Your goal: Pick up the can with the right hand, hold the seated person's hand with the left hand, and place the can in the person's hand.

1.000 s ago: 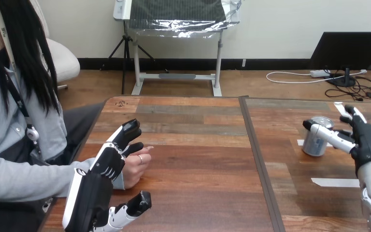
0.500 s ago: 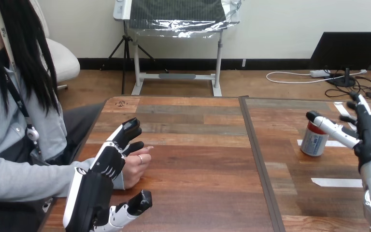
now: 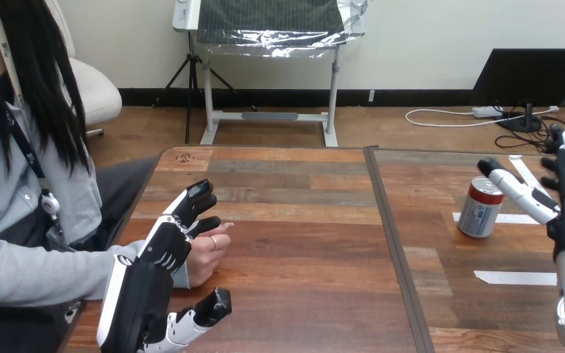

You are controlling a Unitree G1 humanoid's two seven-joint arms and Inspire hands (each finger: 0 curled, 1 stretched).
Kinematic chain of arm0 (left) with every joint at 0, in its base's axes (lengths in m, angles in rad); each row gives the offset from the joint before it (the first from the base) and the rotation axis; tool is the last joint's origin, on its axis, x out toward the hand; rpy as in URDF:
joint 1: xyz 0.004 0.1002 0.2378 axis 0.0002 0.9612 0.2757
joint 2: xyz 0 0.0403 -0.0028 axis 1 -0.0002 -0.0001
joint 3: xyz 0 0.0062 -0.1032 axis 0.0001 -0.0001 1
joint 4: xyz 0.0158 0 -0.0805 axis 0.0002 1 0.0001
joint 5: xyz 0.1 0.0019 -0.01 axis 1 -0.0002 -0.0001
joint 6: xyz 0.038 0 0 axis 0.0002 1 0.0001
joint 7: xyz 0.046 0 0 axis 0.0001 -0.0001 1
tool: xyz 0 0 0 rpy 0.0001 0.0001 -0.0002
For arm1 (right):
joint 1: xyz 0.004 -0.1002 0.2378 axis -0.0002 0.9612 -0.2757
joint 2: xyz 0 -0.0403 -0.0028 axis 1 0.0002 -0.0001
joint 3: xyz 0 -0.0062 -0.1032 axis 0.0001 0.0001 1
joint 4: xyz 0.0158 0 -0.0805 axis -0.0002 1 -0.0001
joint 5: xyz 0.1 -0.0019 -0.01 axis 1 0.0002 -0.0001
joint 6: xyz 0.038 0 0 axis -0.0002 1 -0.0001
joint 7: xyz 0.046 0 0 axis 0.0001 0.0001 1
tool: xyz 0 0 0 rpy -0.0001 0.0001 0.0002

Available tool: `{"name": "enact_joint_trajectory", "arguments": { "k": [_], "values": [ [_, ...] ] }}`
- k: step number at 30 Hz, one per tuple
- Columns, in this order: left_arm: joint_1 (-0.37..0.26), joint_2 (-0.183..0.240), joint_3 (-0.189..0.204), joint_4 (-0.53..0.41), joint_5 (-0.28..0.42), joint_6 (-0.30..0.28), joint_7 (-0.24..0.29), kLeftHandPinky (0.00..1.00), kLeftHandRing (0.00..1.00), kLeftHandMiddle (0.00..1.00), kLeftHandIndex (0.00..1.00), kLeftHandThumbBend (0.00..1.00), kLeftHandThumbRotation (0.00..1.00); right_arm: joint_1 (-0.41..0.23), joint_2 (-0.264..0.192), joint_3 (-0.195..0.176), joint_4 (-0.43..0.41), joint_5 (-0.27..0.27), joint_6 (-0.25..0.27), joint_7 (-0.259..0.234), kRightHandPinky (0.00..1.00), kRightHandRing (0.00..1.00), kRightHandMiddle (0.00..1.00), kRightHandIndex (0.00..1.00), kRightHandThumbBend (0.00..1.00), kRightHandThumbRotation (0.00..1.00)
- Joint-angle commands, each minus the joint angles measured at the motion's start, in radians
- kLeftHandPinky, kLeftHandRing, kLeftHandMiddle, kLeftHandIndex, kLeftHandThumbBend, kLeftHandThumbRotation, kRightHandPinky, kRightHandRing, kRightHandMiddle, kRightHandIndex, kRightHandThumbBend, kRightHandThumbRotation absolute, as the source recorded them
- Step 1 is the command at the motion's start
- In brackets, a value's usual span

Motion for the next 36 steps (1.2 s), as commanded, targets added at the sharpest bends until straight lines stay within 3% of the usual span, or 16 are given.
{"name": "enact_joint_trajectory", "arguments": {
  "k": [1,3,9,20,27,36],
  "values": [
    [-0.073,-0.004,-0.004,0.006,-0.001,-0.013,-0.004,0.8,0.88,0.9,0.87,1.0,0.66,0.0,0.0,0.02,-0.125,-0.022,-0.032,-0.057,0.88,0.93,0.95,0.98,0.91,0.85],
    [-0.075,-0.004,-0.003,0.009,0.002,-0.016,-0.003,0.8,0.88,0.9,0.87,1.0,0.67,0.008,0.002,0.022,-0.149,-0.028,-0.025,-0.072,0.89,0.93,0.95,0.98,0.91,0.93],
    [-0.081,-0.012,0.012,0.021,0.033,-0.03,0.018,0.79,0.87,0.89,0.86,1.0,0.68,0.03,-0.005,0.039,-0.235,-0.088,-0.031,-0.152,0.89,0.95,0.96,0.97,0.87,0.98],
    [-0.087,-0.015,0.009,0.026,0.046,-0.031,0.03,0.78,0.87,0.9,0.86,1.0,0.68,0.008,-0.02,0.045,-0.286,-0.108,-0.043,-0.17,0.91,0.96,0.95,0.96,0.82,0.96],
    [-0.093,-0.019,0.013,0.038,0.064,-0.044,0.045,0.78,0.87,0.89,0.86,1.0,0.69,-0.034,-0.036,0.057,-0.255,-0.116,-0.046,-0.159,0.89,0.95,0.94,0.95,0.87,0.92],
    [-0.093,-0.019,0.007,0.039,0.074,-0.045,0.053,0.78,0.88,0.9,0.86,1.0,0.7,-0.119,-0.075,0.104,-0.146,-0.19,-0.063,-0.189,0.87,0.93,0.93,0.93,0.9,0.86]
  ]
}}
